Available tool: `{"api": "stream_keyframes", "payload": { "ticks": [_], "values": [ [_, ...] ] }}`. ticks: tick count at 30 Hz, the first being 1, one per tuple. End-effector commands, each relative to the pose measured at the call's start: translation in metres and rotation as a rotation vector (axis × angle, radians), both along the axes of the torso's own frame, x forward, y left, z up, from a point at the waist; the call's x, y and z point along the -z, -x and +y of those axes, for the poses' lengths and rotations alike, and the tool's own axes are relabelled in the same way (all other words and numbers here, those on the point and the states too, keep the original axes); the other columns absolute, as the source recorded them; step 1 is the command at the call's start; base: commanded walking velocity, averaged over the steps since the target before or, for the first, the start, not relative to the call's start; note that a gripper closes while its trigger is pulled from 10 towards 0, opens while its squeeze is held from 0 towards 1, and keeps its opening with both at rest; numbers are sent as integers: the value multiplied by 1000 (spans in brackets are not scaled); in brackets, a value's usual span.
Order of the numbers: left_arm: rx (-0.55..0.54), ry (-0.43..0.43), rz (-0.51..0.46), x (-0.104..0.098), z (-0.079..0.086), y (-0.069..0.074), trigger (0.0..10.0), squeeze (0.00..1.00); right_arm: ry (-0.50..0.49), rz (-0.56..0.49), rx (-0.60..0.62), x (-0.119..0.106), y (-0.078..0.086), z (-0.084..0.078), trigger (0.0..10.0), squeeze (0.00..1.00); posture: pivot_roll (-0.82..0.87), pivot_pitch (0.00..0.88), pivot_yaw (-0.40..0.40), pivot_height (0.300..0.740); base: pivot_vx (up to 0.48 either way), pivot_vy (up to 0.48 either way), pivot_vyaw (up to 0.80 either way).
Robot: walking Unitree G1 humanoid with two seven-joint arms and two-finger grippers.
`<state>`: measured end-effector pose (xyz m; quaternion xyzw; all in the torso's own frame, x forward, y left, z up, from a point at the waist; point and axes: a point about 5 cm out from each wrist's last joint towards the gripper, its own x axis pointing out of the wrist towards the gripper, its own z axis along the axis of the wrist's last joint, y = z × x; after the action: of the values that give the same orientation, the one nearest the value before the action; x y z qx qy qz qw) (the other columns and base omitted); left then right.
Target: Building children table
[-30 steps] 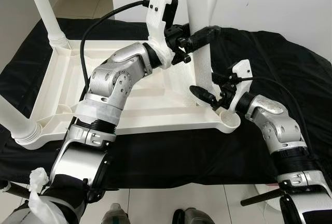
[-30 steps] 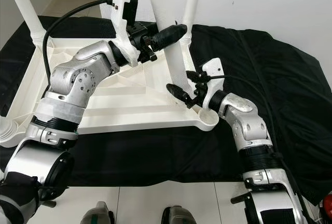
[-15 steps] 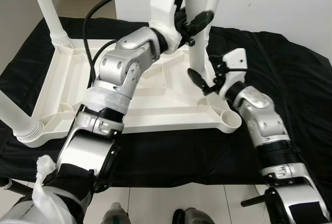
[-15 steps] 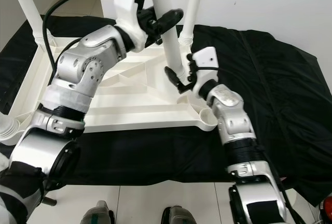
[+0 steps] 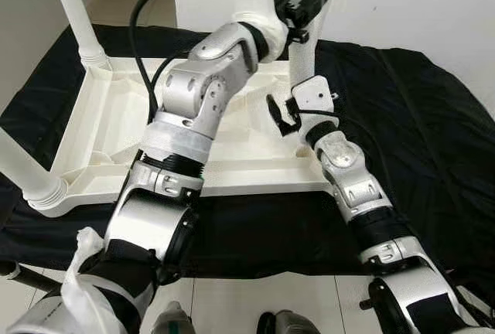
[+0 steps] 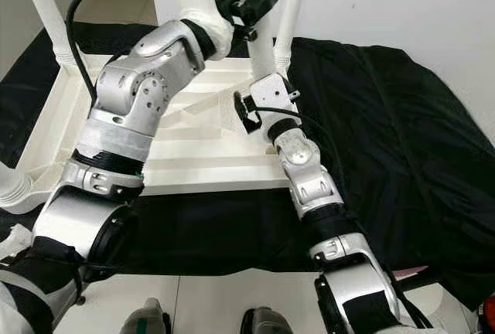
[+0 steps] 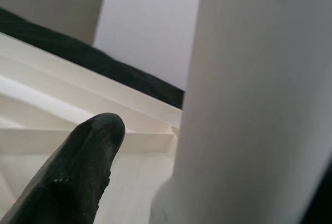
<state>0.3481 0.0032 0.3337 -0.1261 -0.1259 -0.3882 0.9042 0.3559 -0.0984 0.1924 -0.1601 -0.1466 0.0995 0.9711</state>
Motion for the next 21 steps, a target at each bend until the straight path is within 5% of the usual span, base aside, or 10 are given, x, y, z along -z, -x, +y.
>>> {"api": "stream_keyframes", "payload": {
  "ticks": [1, 9, 21],
  "values": [
    [32, 20, -33, -11, -7, 7, 10000, 0, -10, -25, 56, 0, 0, 1, 10000, 0, 83, 0, -59, 740, 0, 0, 0],
    [-4, 12, -27, -8, -8, 7, 10000, 0, -95, -78, 229, -7, -1, 0, 10000, 0, 91, 0, -71, 740, 0, 0, 0],
    [-16, -5, -25, -1, -11, 8, 10000, 0, -175, -55, 265, -13, 0, 5, 10000, 0, 89, 0, -70, 740, 0, 0, 0]
  ]
}}
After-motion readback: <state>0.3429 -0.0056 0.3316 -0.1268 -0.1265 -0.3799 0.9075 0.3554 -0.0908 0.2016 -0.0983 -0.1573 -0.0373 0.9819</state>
